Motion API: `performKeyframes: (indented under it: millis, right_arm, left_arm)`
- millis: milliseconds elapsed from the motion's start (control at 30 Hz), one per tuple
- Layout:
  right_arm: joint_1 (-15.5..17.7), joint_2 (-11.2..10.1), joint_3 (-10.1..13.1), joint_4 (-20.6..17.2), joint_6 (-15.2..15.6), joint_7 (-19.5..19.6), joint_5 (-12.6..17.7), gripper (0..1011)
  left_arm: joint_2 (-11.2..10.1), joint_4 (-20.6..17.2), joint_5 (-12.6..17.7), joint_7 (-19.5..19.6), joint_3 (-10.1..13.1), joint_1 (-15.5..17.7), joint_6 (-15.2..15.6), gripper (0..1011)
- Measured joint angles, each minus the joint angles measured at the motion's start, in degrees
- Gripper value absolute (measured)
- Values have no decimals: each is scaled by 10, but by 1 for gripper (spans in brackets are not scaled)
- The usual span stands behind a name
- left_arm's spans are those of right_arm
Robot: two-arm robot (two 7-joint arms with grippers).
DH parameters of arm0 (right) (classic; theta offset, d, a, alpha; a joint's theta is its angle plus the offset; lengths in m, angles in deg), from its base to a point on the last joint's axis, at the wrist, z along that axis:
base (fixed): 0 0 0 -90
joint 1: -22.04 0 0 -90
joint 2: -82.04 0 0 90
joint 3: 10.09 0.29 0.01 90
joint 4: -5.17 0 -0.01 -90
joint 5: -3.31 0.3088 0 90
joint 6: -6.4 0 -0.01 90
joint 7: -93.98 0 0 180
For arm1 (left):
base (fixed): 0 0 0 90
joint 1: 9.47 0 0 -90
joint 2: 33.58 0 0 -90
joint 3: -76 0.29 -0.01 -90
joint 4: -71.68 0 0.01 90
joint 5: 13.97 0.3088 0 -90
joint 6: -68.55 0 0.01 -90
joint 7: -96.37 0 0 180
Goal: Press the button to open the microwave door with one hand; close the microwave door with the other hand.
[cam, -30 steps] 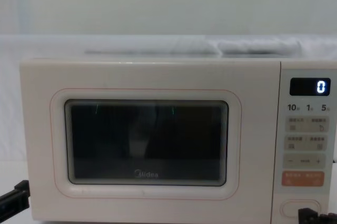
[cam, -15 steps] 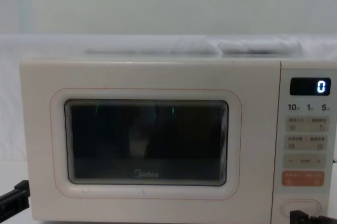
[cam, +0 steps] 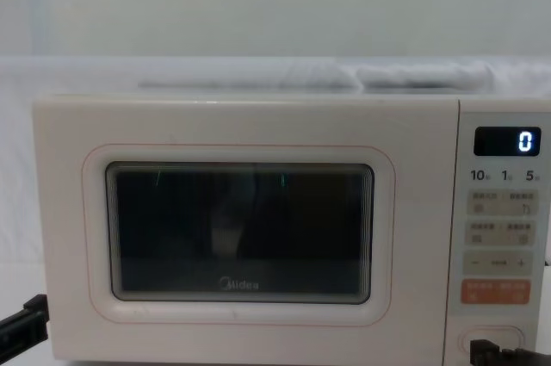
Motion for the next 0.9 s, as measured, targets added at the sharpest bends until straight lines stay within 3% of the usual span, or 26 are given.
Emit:
performKeyframes:
  millis: [467, 900]
  right_arm:
    - [-33, 6, 12, 38, -8, 10, -4, 0]
    - [-41, 12, 16, 52, -12, 12, -7, 0]
  left_arm:
    - [0, 0, 0, 0, 0, 0, 0, 1001]
    - [0, 0, 0, 0, 0, 0, 0, 1001]
